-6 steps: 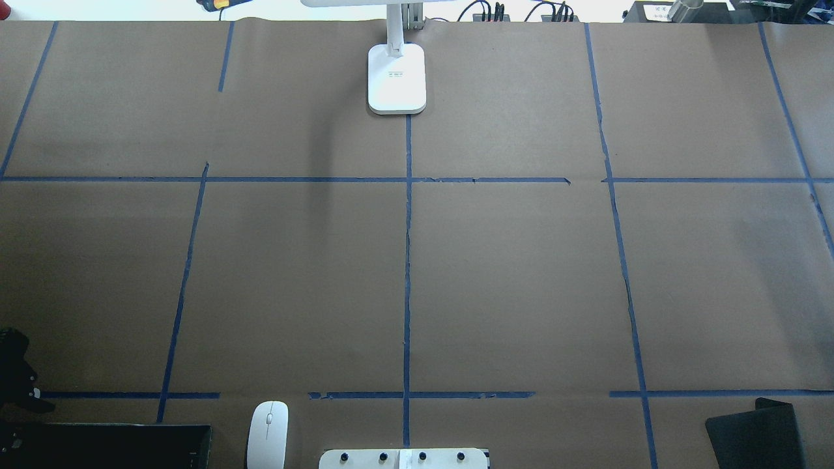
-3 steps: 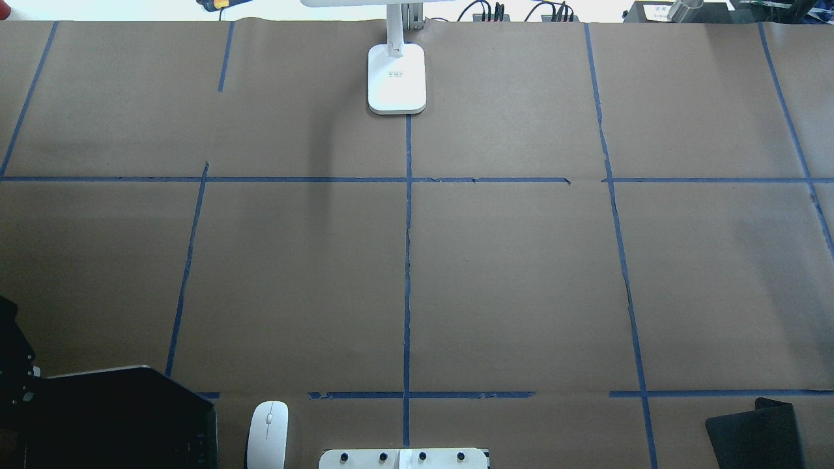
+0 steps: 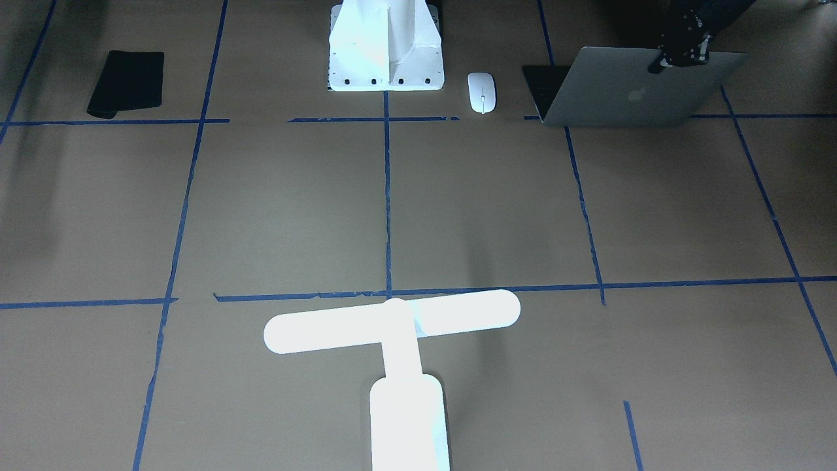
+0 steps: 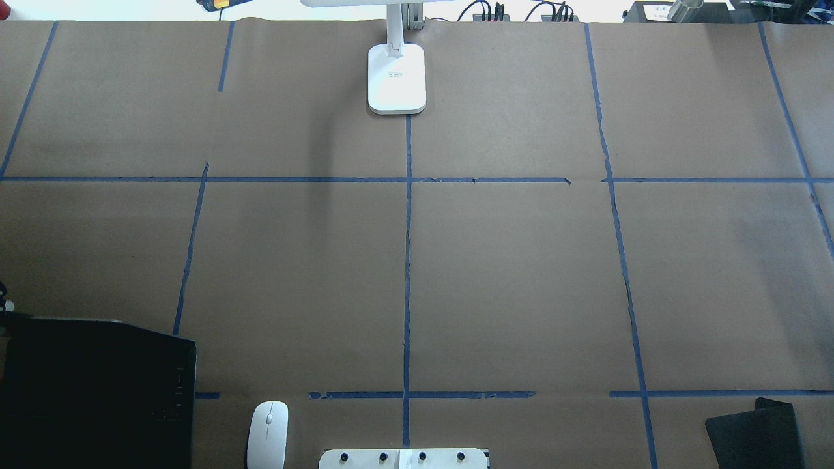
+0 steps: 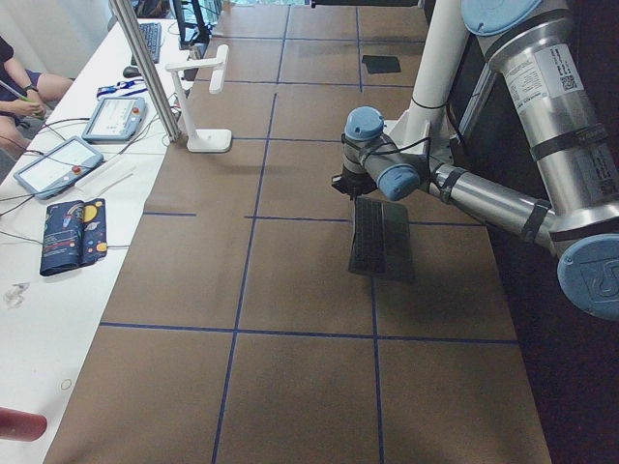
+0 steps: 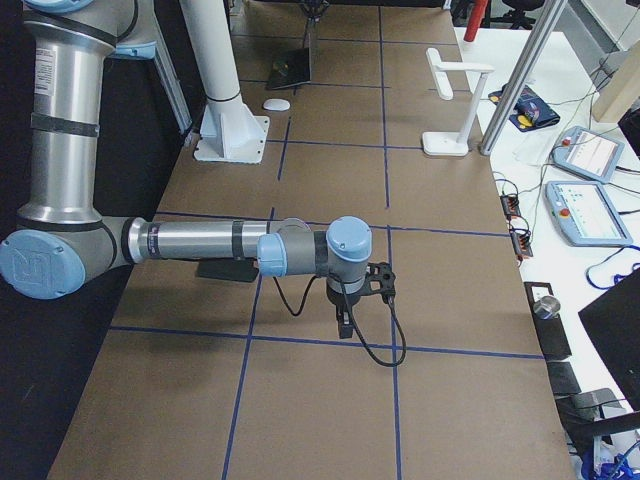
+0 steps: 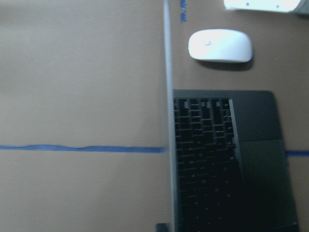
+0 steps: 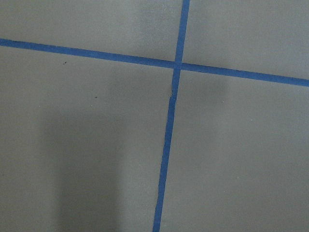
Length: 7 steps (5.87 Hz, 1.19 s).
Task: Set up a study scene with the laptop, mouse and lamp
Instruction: 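Carry the open laptop farther from the robot toward the lamp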
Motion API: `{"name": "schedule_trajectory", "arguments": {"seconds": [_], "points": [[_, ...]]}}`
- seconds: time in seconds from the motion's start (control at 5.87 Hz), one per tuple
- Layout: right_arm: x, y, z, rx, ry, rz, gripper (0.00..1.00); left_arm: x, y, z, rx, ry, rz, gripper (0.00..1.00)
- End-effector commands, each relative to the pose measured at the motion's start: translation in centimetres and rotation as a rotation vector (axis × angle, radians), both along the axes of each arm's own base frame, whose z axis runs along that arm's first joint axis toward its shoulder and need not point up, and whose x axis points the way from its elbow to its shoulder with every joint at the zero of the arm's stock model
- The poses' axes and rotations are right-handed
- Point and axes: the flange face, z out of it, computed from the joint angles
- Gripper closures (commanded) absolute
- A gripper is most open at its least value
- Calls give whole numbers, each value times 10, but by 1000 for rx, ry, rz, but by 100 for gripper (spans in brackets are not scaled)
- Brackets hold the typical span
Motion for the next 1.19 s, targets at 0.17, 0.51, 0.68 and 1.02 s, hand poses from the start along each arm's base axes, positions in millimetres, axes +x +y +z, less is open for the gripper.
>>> {"name": "schedule_trajectory", "arguments": {"seconds": [0.17,0.51,0.68,1.02], "points": [[0,0,4,-6,1,-2,0,34,-66,-71,35,-9,-15,100],[0,0,4,-6,1,0,0,70,-141,-104,66,21,-52,100],[0,0,3,-4,1,-2,0,93,-175,-118,72,23,-54,100],[0,0,3,-4,-1,1,0,127,-222,-156,57,29,-104,100]]}}
